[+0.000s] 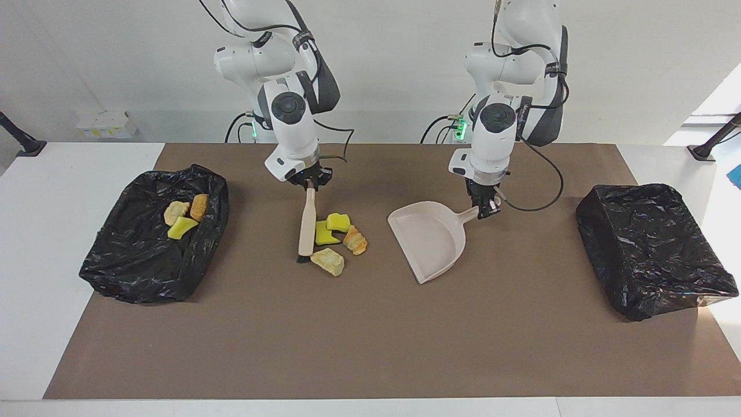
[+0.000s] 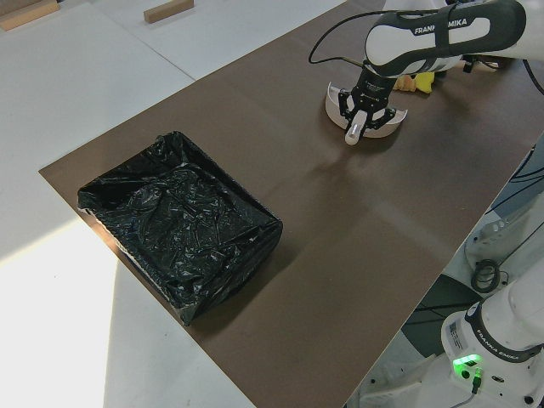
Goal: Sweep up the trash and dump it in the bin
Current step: 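Brush the trash pieces into the dustpan held by the left gripper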
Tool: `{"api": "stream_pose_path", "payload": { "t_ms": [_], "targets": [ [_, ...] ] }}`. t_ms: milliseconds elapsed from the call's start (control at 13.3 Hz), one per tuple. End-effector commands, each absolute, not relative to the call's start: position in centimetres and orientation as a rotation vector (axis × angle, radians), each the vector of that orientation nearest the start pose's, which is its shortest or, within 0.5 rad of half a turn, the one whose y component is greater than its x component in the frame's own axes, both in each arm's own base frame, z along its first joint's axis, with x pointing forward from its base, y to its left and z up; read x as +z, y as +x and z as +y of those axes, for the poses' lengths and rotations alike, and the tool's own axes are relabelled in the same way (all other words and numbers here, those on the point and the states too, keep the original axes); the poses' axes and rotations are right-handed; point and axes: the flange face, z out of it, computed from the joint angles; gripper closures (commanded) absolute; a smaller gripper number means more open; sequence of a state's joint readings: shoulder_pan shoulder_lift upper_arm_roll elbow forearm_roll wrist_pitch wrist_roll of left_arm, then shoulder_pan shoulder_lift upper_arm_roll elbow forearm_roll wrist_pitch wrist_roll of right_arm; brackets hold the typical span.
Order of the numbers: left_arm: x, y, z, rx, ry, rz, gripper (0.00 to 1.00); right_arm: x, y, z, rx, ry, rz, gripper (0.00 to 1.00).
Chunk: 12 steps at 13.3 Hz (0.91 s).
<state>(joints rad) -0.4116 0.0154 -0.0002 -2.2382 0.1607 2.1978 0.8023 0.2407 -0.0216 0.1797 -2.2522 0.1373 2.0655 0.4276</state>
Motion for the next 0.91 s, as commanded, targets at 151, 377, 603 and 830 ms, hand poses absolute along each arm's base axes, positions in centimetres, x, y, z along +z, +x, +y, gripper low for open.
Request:
{"api": "stream_pose_path", "payload": {
  "t_ms": [151,377,603,830],
  "targets": [
    [35.8,45.7,-22.4,0.205,-2.358,1.861,1.00,36.1,45.9,26.6,0.401,-2.972,0.314,1.00],
    [36.0,45.4,-22.9,0.201,-2.353,1.865,1.00,36.1,44.6,30.0,0.405,-2.965,0.330,1.00],
    [36.1,45.5,-23.2,0.175,-2.359,1.857,1.00,37.0,41.7,33.5,0.391,-2.982,0.203,1.00],
    [36.1,46.0,-23.4,0.116,-2.347,1.871,1.00,37.9,38.1,36.5,0.387,-2.997,0.079,1.00]
  ]
}}
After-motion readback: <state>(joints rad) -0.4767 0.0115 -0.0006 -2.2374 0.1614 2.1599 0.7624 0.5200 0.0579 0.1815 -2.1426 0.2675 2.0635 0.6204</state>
